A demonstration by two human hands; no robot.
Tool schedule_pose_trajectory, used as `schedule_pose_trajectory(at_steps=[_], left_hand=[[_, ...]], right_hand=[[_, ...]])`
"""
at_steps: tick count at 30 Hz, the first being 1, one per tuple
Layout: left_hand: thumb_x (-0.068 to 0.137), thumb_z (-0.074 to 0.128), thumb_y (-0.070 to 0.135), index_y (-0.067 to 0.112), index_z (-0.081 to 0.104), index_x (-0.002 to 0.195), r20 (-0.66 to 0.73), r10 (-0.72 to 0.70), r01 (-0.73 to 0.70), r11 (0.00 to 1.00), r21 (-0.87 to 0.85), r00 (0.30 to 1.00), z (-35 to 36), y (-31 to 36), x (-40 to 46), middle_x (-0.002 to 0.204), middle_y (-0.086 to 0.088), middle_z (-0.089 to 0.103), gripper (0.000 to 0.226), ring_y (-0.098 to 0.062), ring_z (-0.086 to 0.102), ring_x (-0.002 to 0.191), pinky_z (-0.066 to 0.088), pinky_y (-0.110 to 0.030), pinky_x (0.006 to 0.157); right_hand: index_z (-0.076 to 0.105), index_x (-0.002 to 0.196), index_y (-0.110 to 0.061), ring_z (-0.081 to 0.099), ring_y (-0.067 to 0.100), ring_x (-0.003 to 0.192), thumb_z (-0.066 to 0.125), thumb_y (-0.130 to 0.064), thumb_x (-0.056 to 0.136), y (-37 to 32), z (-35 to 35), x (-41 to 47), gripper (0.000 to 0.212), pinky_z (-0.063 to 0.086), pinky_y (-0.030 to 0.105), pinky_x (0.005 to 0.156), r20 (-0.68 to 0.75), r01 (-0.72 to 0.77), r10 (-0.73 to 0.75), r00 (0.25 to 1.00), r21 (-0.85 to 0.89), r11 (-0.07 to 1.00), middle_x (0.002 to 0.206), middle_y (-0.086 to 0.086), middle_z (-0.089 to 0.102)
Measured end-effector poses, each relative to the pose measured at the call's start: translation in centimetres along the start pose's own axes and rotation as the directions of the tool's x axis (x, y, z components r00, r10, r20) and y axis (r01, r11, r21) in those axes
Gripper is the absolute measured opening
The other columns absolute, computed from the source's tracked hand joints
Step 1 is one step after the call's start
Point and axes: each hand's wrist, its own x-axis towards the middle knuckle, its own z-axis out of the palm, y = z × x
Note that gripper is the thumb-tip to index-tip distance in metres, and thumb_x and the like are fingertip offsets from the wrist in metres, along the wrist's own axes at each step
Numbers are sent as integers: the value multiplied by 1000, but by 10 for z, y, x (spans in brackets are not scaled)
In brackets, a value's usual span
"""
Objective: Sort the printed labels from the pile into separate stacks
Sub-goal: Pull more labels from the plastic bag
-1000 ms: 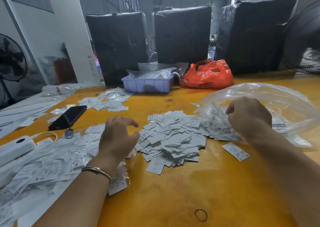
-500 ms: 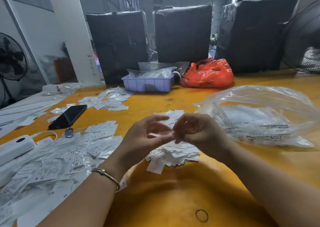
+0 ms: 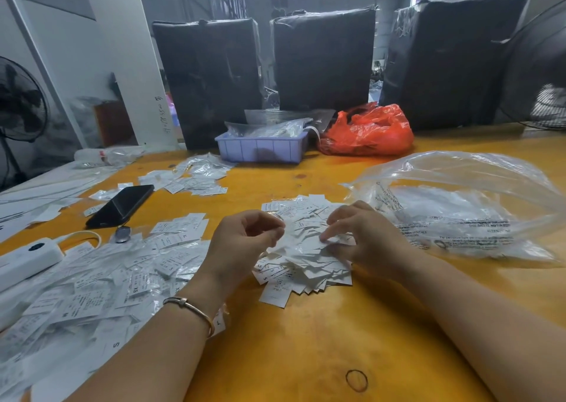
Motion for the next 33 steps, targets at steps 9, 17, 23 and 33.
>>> schedule_pose_trajectory(at_steps=[9,17,23,33], left_hand=[[87,66,-4,0,60,96,41,-100,105,987,-125,994,-1,2,0,81,-11,76,12,-24,74,72,55,-23,59],[86,68,-3,8,63,103,36,-100,103,990,-95,994,-1,2,0,82,-7,77,21,-22,74,74,54,-25,64],[85,70,-1,9,64,102,41,-108,111,990,-89,993,0,2,1,81,-6,77,21,-21,74,73,52,-19,59],[85,71,1,11,65,102,56,-104,109,990,-87,993,0,0,1,82,-4,77,21,-20,74,74,52,-18,59]], right_hand=[[78,75,-17,55,19,86,84,-17,71,-4,-1,1,7,49,35,70,-215,111,-112,970,-15,994,84,-6,71],[78,88,-20,55,5,86,78,-43,73,-3,-12,-1,27,47,30,75,40,58,-63,997,120,991,90,-11,67],[77,91,-14,61,9,78,84,-33,68,-6,-13,-2,31,51,34,73,72,22,-36,997,176,984,91,-6,66],[78,82,-10,63,18,82,77,-15,79,3,-10,0,6,51,38,75,59,-47,29,998,322,946,88,0,70]])
